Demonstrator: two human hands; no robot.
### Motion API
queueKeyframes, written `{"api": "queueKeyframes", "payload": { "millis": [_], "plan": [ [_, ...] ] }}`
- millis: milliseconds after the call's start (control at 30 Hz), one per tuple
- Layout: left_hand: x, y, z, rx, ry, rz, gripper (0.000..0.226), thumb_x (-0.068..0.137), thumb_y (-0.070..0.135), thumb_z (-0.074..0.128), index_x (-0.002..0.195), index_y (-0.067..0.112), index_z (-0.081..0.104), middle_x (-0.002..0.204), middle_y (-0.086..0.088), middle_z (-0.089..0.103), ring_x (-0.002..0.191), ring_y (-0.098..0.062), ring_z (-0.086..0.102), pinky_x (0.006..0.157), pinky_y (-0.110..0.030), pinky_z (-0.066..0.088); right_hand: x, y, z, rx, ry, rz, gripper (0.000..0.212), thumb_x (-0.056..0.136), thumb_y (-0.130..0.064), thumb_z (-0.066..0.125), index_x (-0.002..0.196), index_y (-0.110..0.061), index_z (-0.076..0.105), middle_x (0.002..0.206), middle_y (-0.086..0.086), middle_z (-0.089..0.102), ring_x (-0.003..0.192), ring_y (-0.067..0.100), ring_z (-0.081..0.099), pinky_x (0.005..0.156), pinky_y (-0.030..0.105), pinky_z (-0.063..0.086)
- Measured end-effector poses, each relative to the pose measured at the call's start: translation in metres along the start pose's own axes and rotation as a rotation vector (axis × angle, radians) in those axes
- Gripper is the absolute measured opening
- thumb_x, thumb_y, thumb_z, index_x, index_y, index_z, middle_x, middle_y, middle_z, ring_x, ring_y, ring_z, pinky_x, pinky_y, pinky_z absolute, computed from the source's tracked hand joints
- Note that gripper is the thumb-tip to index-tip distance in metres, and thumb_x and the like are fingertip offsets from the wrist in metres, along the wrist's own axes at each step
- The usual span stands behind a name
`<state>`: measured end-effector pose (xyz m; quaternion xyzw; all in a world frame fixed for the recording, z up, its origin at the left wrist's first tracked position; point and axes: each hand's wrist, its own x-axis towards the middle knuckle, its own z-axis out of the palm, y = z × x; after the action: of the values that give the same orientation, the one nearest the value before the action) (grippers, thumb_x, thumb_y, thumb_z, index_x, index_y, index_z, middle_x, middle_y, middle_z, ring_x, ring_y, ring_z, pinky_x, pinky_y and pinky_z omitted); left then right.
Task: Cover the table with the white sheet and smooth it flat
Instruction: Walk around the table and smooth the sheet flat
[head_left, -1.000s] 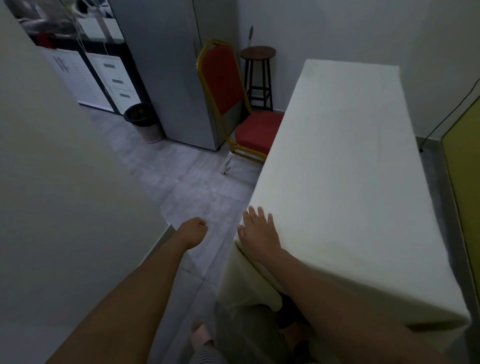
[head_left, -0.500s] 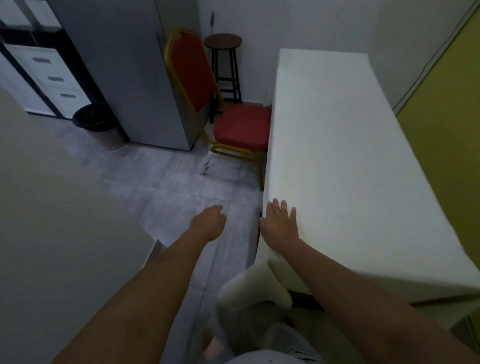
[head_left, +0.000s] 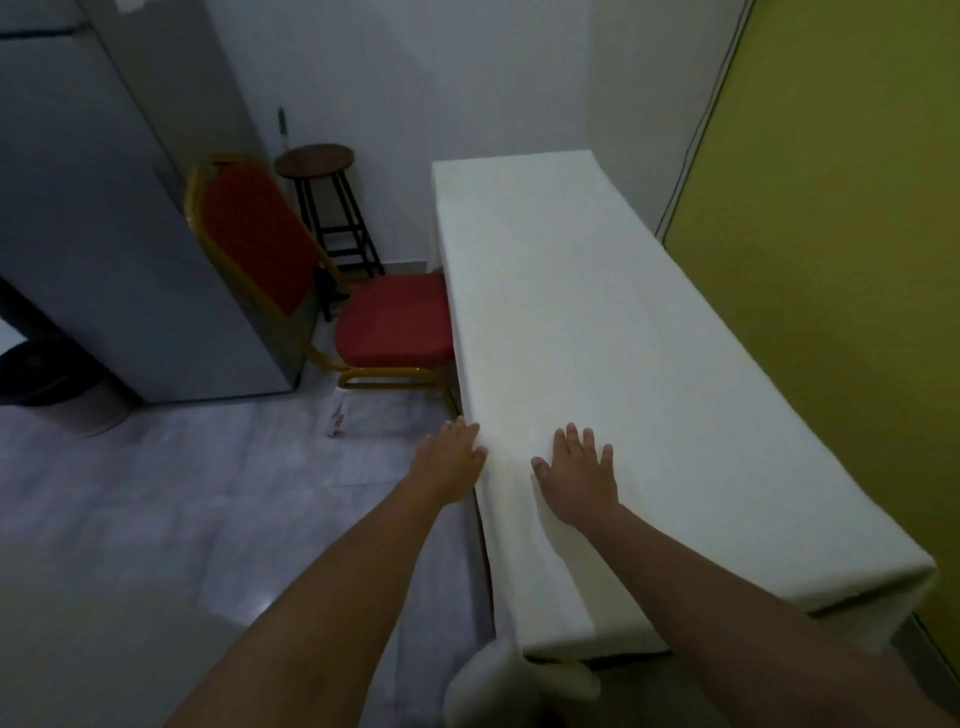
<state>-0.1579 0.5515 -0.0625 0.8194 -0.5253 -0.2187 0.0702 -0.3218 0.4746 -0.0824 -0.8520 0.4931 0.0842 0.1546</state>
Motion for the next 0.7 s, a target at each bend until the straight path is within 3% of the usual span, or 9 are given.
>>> {"api": "queueKeyframes", "payload": {
  "millis": [333, 533, 700],
  "plan": [
    [0.105, -0.004, 0.011, 0.320, -0.133, 0.483, 0.057, 0.102, 0.037, 0.023, 0.151, 0.014, 0.006, 0.160, -0.010, -0.004, 0.148, -0.026, -0.002, 0.118, -0.044, 0.002, 0.031, -0.036, 0.031, 0.125, 0.204, 0.389, 0.061, 0.101, -0.043, 0.017, 0.152, -0.010, 0.009, 0.161, 0.008, 0.006, 0.148, 0.026, 0.000, 0.120, 0.046, 0.000],
    [0.147, -0.052, -0.014, 0.319, -0.189, 0.614, 0.061, 0.101, 0.045, 0.017, 0.151, 0.016, -0.003, 0.159, -0.007, -0.012, 0.147, -0.022, -0.010, 0.117, -0.043, -0.005, 0.062, -0.079, 0.032, 0.221, 0.237, 0.643, 0.063, 0.101, -0.044, 0.017, 0.151, -0.009, 0.006, 0.161, 0.009, 0.003, 0.148, 0.026, -0.002, 0.119, 0.047, -0.001],
    [0.178, -0.071, -0.029, 0.344, -0.162, 0.654, 0.059, 0.102, 0.041, 0.016, 0.151, 0.013, -0.001, 0.160, -0.009, -0.008, 0.148, -0.023, -0.006, 0.118, -0.043, -0.001, 0.078, -0.112, 0.039, 0.151, 0.261, 0.620, 0.084, 0.083, -0.054, -0.013, 0.152, -0.010, 0.008, 0.161, 0.008, 0.003, 0.148, 0.026, -0.002, 0.119, 0.047, -0.002]
  ]
}}
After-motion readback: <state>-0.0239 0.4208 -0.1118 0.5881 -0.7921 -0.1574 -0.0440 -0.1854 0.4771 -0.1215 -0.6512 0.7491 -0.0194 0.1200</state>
